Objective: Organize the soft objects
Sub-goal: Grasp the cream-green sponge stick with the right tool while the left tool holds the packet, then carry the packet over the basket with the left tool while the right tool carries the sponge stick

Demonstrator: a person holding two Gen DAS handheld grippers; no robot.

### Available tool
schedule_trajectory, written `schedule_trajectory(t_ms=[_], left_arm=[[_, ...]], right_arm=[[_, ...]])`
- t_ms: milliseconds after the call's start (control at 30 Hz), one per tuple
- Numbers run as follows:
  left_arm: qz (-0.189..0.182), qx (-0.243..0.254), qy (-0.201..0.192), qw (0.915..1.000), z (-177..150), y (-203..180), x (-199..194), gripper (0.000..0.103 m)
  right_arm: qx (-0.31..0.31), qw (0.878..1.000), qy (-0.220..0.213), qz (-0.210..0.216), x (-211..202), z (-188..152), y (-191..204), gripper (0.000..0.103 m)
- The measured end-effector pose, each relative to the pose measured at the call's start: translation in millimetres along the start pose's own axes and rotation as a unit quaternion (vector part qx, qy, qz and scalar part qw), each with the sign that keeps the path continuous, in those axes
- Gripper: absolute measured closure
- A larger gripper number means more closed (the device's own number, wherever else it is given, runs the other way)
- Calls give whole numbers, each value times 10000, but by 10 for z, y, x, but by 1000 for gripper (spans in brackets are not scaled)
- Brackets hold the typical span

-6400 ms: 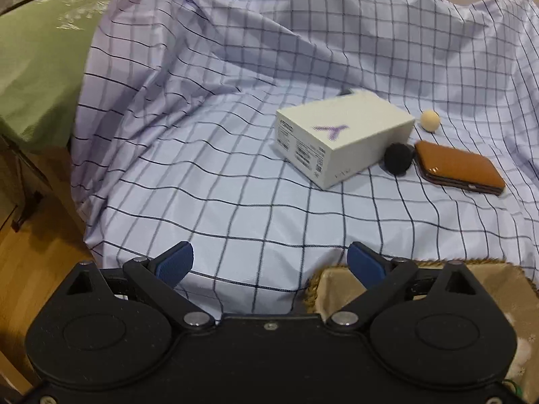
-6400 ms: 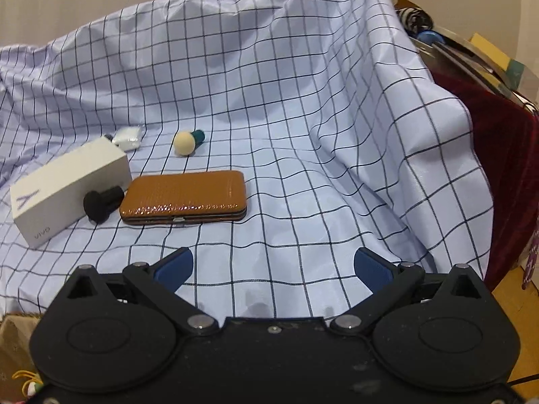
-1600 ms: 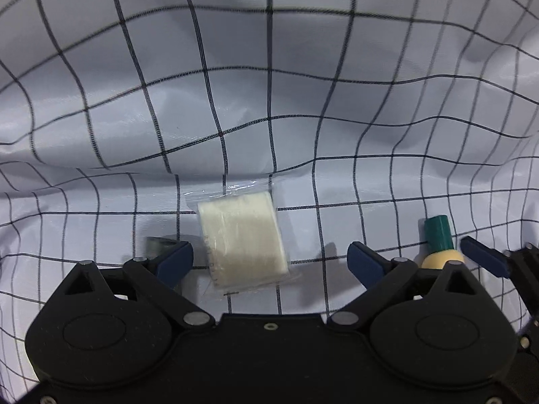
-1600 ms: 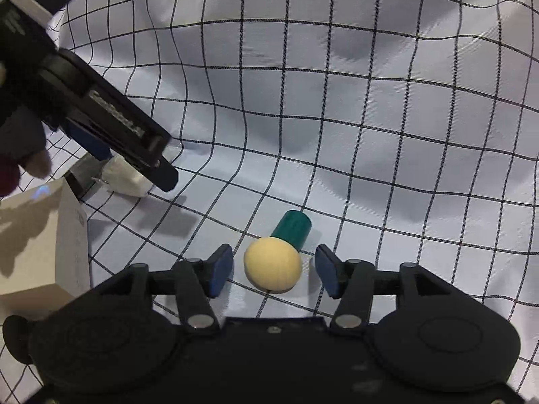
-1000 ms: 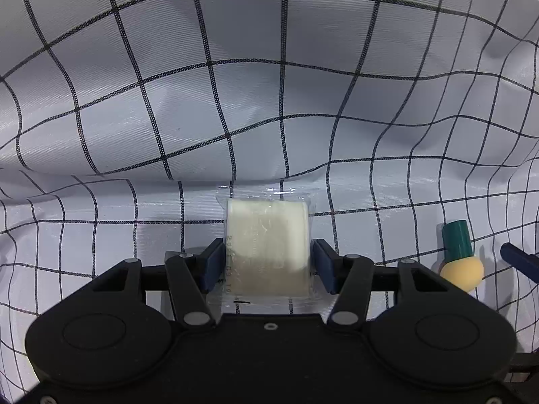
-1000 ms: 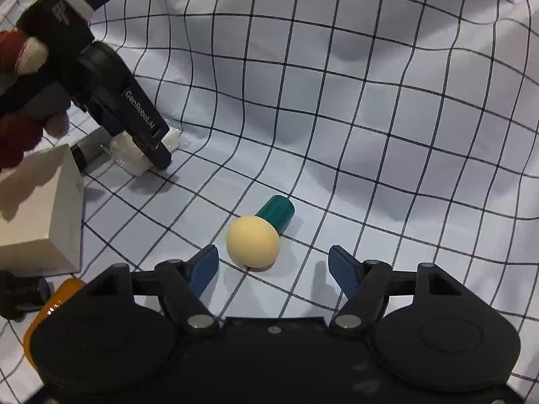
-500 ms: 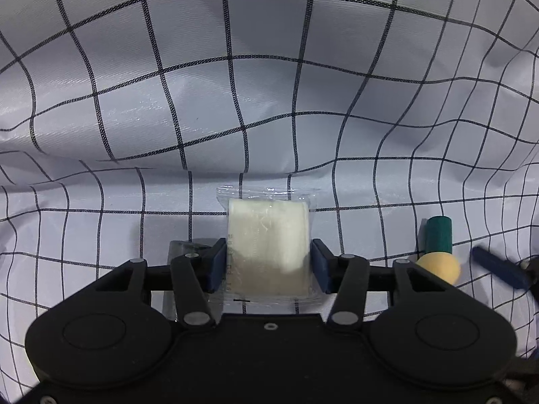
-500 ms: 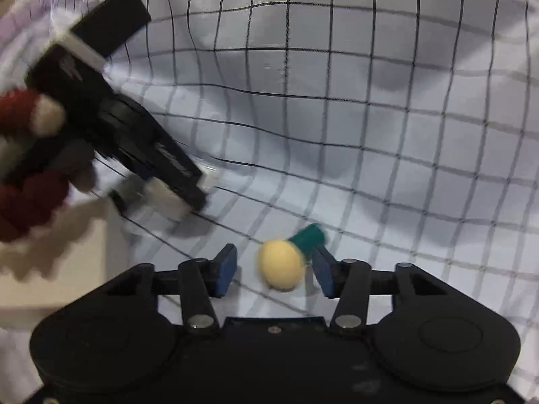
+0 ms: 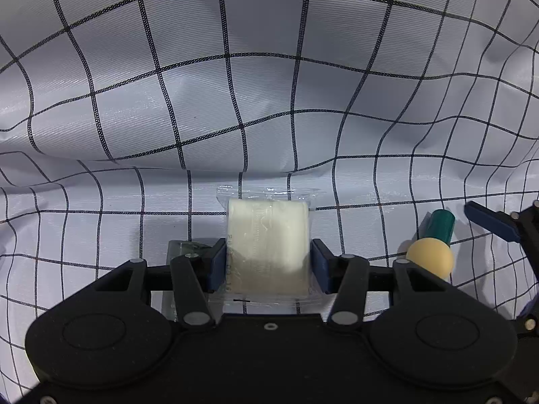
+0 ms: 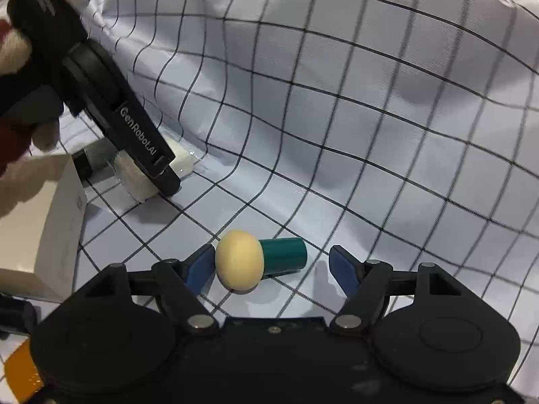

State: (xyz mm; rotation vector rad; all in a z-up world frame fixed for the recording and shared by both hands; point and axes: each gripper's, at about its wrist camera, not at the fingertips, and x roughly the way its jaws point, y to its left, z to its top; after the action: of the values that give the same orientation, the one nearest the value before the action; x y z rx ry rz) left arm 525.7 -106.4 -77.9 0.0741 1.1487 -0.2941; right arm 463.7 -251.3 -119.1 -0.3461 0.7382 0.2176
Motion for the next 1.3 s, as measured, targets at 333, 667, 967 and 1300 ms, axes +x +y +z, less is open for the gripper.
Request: schedule_trajectory(t_ms=[333,667,967,1300], left_arm=[[-77,-41,-94,9999,-14,-19,37,55],[-226,-157,-396,9988,19,51,-391,55],[-7,-383,-622,9973,-289,512,-851,55],[399,-786,-859,9924,-818,1189,-1098,55]], right_arm=[[234,9997,63,51,-23,7,-11,46],[799,9966,33,-173,-314,268,65,46],[648,9979,-67,5,-469,621,554,46],[283,9988,-140,376,-453,981,1312,46]])
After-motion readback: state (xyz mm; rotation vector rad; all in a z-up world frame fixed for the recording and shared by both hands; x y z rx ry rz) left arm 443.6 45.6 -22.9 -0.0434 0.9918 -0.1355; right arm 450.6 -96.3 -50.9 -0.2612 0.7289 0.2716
